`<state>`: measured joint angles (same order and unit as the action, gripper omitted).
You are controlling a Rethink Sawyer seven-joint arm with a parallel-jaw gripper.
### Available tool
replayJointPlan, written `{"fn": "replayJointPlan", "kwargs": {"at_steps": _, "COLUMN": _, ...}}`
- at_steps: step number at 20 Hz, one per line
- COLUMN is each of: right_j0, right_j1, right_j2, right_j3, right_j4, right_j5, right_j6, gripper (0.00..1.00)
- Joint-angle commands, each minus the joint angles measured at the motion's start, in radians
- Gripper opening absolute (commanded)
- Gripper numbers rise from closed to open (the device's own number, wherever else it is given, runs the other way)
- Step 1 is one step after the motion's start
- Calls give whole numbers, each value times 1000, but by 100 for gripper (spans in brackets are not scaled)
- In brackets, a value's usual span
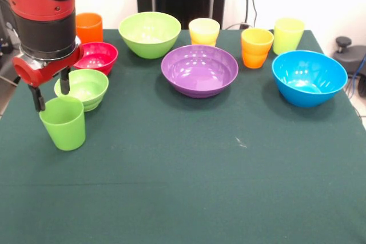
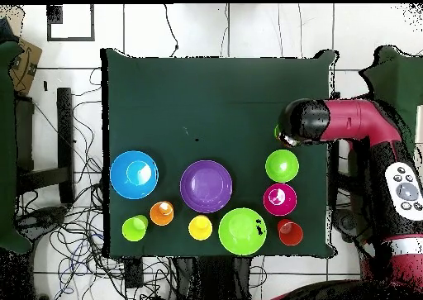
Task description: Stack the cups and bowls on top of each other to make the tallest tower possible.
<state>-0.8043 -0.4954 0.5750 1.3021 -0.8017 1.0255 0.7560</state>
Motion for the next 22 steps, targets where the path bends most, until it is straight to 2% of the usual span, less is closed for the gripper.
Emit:
{"fn": "replayJointPlan", "kwargs": {"at_steps": 1, "right_j0": 43, "right_j1": 18, "right_j2": -43, "right_j3": 104, "right_j4": -61, "right_j5": -40, "right_j6": -71, "gripper": 100}}
{"fn": "replayJointPlan", "kwargs": {"at_steps": 12, "right_j0": 67, "right_j1": 9, "right_j2": -69, "right_j3": 156, "right_j4": -75, "right_j5": -56, "right_j6": -3, "gripper": 100}}
{"fn": "replayJointPlan", "kwargs": {"at_steps": 18, "right_j0": 82, "right_j1": 40, "right_j2": -79, "right_j3": 95, "right_j4": -71, "right_j5": -11, "right_j6": -22, "gripper": 100}}
{"fn": "replayJointPlan", "kwargs": {"at_steps": 22, "right_j0": 72, "right_j1": 101, "right_j2": -87, "right_j3": 41, "right_j4": -104, "right_j5": -37, "right_j6": -52, "gripper": 100}}
